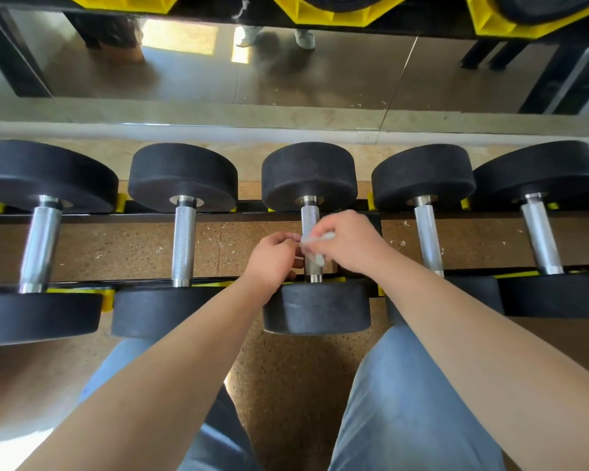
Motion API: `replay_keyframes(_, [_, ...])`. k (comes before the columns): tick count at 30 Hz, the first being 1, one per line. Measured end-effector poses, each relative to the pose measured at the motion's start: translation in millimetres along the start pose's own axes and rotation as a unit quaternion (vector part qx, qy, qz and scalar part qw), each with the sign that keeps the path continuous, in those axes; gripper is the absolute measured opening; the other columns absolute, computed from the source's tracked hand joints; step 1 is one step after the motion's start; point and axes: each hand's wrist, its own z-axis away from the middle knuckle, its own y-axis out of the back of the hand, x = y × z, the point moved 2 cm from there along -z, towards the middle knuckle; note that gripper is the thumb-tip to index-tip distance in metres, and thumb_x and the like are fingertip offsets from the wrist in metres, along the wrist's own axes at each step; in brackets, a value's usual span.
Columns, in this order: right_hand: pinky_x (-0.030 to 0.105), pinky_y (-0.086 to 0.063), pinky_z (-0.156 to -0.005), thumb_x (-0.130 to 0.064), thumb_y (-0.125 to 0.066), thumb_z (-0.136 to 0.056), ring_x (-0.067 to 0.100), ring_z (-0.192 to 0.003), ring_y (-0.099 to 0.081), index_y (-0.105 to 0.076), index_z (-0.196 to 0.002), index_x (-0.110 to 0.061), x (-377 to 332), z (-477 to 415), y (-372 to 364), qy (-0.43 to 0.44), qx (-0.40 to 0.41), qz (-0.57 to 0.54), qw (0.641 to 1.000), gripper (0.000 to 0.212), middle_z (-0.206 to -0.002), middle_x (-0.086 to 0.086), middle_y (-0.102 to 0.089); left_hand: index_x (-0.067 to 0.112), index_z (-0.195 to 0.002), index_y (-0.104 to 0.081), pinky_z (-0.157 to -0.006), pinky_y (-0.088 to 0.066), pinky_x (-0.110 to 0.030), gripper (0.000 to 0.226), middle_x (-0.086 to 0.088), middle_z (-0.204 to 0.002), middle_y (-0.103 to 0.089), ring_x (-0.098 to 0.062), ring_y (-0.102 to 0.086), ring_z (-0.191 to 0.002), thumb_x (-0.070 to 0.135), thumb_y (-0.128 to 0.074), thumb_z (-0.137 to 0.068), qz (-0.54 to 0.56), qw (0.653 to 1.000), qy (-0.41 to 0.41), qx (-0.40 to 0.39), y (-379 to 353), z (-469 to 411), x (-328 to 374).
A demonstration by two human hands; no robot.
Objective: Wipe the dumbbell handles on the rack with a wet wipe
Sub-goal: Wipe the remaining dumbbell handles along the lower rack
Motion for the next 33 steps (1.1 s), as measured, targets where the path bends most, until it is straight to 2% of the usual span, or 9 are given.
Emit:
replay_keyframes(3, [0.015, -0.041, -0.078, -0.033, -0.07, -0.092, 0.009, -0.098, -0.063, -0.075, -0.095, -0.029, 1.6, -17.3, -0.4, -0.006, 0.156, -0.04, 0.987, 0.007, -0.1, -0.01, -0.071, 0.024, -0.105, -0.064, -0.063, -0.05, -0.031, 0.022, -0.003, -0.097, -0.071, -0.02, -0.068, -0.085, 0.015, -0.045, -0.101, 0.002, 1.0, 0.0, 0.009, 0.5, -1.0, 0.1])
replay_keyframes(5, [0.007, -0.033, -0.073, -0.028, -0.064, -0.096, 0.006, -0.098, -0.059, -0.077, -0.104, -0.025, 0.6, -19.7, -2.1, 0.0, 0.19, -0.037, 0.981, 0.016, -0.107, -0.008, -0.071, 0.022, -0.108, -0.065, -0.062, -0.049, -0.031, 0.024, -0.003, -0.097, -0.071, -0.021, -0.069, -0.086, 0.015, -0.044, -0.1, 0.002, 1.0, 0.001, 0.011, -0.5, -1.0, 0.7])
replay_keyframes(8, [0.018, -0.041, -0.081, -0.026, -0.065, -0.096, 0.004, -0.1, -0.058, -0.076, -0.107, -0.027, 0.3, -9.0, -1.2, -0.026, 0.152, -0.045, 0.987, 0.015, -0.11, -0.012, -0.07, 0.02, -0.113, -0.065, -0.062, -0.049, -0.03, 0.024, -0.003, -0.097, -0.071, -0.02, -0.068, -0.086, 0.015, -0.044, -0.102, 0.007, 1.0, -0.001, 0.014, 0.6, 0.1, 0.2])
replay_keyframes(13, [0.031, -0.064, -0.077, -0.013, -0.08, -0.085, 0.011, -0.083, -0.073, -0.073, -0.092, -0.024, 15.9, 14.8, -3.3, -0.13, -0.036, -0.062, 0.989, 0.015, -0.098, -0.005, -0.068, 0.021, -0.109, -0.064, -0.07, -0.055, -0.036, 0.024, -0.004, -0.099, -0.073, -0.021, -0.07, -0.085, 0.015, -0.043, -0.1, 0.002, 1.0, 0.0, 0.002, -1.7, -2.1, 0.0])
replay_keyframes(16, [0.04, -0.062, -0.086, -0.015, -0.077, -0.087, 0.014, -0.091, -0.071, -0.075, -0.094, -0.029, 12.0, 2.7, -7.2, -0.129, 0.084, -0.102, 0.983, 0.015, -0.101, -0.004, -0.071, 0.022, -0.105, -0.065, -0.073, -0.056, -0.037, 0.023, -0.003, -0.098, -0.073, -0.022, -0.07, -0.086, 0.017, -0.043, -0.1, -0.005, 1.0, -0.002, -0.003, -1.4, -1.4, 0.5])
replay_keyframes(21, [0.022, -0.043, -0.088, -0.021, -0.06, -0.102, 0.012, -0.105, -0.064, -0.076, -0.119, -0.019, -15.3, -7.1, -8.1, -0.081, 0.241, -0.085, 0.963, 0.024, -0.119, 0.001, -0.074, 0.024, -0.1, -0.064, -0.066, -0.052, -0.033, 0.023, -0.001, -0.095, -0.071, -0.019, -0.067, -0.084, 0.017, -0.043, -0.101, 0.005, 1.0, -0.006, 0.018, -0.2, 0.6, 0.9])
replay_keyframes(23, [0.02, -0.041, -0.088, -0.02, -0.06, -0.102, 0.014, -0.113, -0.064, -0.075, -0.121, -0.018, -20.4, 1.5, -7.0, -0.063, 0.225, -0.053, 0.971, 0.025, -0.124, 0.001, -0.072, 0.025, -0.101, -0.064, -0.065, -0.051, -0.032, 0.022, -0.001, -0.095, -0.072, -0.017, -0.067, -0.082, 0.018, -0.043, -0.101, 0.007, 1.0, -0.008, 0.02, -0.1, 0.9, 0.2])
replay_keyframes(29, [0.022, -0.041, -0.086, -0.027, -0.068, -0.096, 0.02, -0.111, -0.063, -0.081, -0.109, -0.022, -20.3, 23.6, -4.9, 0.029, 0.037, 0.146, 0.988, 0.019, -0.12, 0.003, -0.069, 0.027, -0.1, -0.064, -0.065, -0.05, -0.031, 0.022, 0.0, -0.097, -0.072, -0.015, -0.066, -0.078, 0.015, -0.046, -0.099, 0.009, 0.999, -0.028, 0.028, 1.7, 3.4, -0.4])
replay_keyframes(33, [0.023, -0.042, -0.085, -0.019, -0.063, -0.099, 0.024, -0.105, -0.065, -0.079, -0.115, -0.014, -26.8, 2.9, -1.6, 0.079, 0.134, 0.151, 0.976, 0.023, -0.116, 0.01, -0.07, 0.025, -0.107, -0.065, -0.066, -0.05, -0.03, 0.023, 0.001, -0.1, -0.071, -0.015, -0.066, -0.083, 0.017, -0.044, -0.101, 0.011, 0.999, -0.025, 0.034, 2.9, 3.9, -0.3])
